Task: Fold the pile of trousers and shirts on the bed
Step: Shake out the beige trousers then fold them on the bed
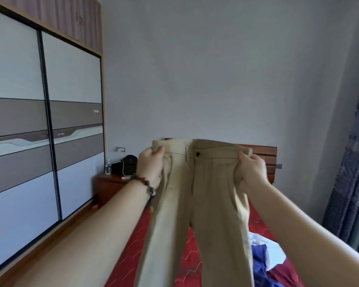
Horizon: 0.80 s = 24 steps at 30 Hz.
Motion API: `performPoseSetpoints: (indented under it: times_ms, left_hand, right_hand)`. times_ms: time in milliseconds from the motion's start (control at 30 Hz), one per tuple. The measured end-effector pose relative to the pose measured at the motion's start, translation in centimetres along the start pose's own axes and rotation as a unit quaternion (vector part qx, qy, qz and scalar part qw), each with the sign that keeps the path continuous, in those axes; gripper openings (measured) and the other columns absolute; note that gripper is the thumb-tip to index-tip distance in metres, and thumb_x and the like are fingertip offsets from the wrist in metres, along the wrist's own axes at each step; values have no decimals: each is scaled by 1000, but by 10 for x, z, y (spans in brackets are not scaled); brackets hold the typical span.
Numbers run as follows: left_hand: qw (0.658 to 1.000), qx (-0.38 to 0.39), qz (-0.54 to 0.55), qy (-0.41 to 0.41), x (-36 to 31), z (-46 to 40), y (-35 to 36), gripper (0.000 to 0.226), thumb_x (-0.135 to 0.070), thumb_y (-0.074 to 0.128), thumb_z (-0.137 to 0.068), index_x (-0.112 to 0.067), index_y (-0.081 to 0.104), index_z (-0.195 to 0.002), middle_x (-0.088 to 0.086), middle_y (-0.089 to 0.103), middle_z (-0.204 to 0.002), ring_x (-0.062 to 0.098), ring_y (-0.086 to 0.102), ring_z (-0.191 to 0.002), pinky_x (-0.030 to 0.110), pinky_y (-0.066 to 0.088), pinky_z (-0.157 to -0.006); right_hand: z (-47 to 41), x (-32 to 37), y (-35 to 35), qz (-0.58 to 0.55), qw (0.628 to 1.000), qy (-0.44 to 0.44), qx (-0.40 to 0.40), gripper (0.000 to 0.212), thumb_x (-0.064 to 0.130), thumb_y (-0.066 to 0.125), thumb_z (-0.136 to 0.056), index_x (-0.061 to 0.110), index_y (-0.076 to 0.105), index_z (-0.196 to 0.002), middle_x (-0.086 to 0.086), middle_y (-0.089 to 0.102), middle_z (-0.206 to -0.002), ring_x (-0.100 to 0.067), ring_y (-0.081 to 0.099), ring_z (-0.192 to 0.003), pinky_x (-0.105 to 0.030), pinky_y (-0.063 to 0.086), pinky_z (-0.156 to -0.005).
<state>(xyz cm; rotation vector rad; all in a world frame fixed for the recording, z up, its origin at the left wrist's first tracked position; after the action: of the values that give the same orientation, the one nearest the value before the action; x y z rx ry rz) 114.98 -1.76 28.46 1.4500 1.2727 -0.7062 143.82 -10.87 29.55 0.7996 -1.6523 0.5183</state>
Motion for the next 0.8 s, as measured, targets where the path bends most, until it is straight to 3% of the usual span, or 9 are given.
performPoseSetpoints:
  times_ms: [67, 133, 200, 300, 400, 500, 600, 700, 800]
  left_hand:
    - [995, 32, -79, 43, -2, 19, 31, 21, -29, 59, -95, -11, 66, -89, 11, 68, -87, 26, 63, -81, 25, 50, -75]
    - [989, 65, -107, 74, -6, 35, 55, 24, -35, 55, -96, -14, 67, -101, 8, 71, -95, 23, 66, -89, 37, 54, -83]
    - [988, 81, -88, 100, -15, 48, 67, 25, -39, 51, -96, -23, 66, -85, -2, 70, -80, 14, 66, -77, 38, 54, -74]
    - [983, 154, -39, 90, -19, 59, 75, 32, -58, 59, -82, -30, 68, -94, -6, 73, -92, 10, 69, -90, 34, 55, -82]
    - [984, 152, -25, 90, -26, 53, 64, 22, -38, 68, -85, -23, 69, -102, -1, 75, -94, 20, 71, -93, 42, 57, -84]
    - [984, 155, 7, 94, -44, 35, 47, 11, -19, 63, -92, -20, 72, -98, 7, 75, -97, 26, 71, -93, 41, 56, -81]
    - [965, 242, 78, 69, -65, 21, 39, 14, -23, 62, -89, -22, 76, -92, 9, 74, -96, 23, 71, -88, 34, 56, -72]
    - [958, 259, 110, 50, -76, 14, 41, 19, -27, 59, -91, -19, 76, -96, 10, 73, -105, 24, 70, -97, 33, 57, -74]
    - [975, 207, 68, 43, -69, 8, 32, 23, -34, 55, -95, -19, 70, -105, 8, 72, -106, 25, 68, -100, 38, 55, -82]
  right_hand:
    - [35, 10, 36, -49, 995, -31, 78, 23, 29, 55, -96, 13, 61, -80, -2, 46, -63, -15, 42, -57, -31, 34, -52]
    - [60, 16, 67, -110, 981, -44, 153, 28, 30, 52, -98, 15, 63, -77, -3, 55, -66, -15, 50, -60, -28, 40, -55]
    - [76, 20, 84, -185, 959, -24, 216, 33, 31, 47, -101, 16, 68, -81, 7, 66, -67, -2, 61, -61, -16, 47, -56]
    - [74, 25, 89, -181, 953, -21, 242, 26, 25, 36, -104, 18, 56, -119, 16, 64, -96, 12, 57, -79, -2, 42, -66]
    - [68, 30, 83, -117, 951, -44, 283, 42, 30, 37, -103, 7, 48, -137, -5, 54, -136, -10, 53, -118, -28, 45, -99]
    - [53, 39, 58, -121, 956, -77, 258, 31, 40, 57, -94, 20, 66, -116, 2, 64, -126, -9, 58, -117, -31, 46, -98]
    - [19, 39, 28, 22, 973, -128, 191, 79, 44, 73, -79, 29, 36, -146, 7, 40, -147, -14, 41, -133, -42, 39, -109]
    - [9, 29, 37, -97, 930, -1, 354, 76, 30, 77, -73, 15, 45, -140, -8, 59, -133, -23, 61, -116, -39, 54, -91]
    - [9, 29, 43, -96, 932, -14, 350, 44, 25, 82, -69, 5, 69, -106, -17, 71, -109, -28, 70, -96, -36, 58, -77]
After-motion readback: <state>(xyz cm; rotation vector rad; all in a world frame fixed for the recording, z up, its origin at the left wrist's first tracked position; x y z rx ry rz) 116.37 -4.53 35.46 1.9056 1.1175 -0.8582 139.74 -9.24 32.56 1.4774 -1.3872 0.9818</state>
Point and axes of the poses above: each hand's wrist, its own z-axis away from the middle knuckle, its own y-axis out of the palm, x = y × z, the point moved 7 cm from there along -z, towards the middle knuckle
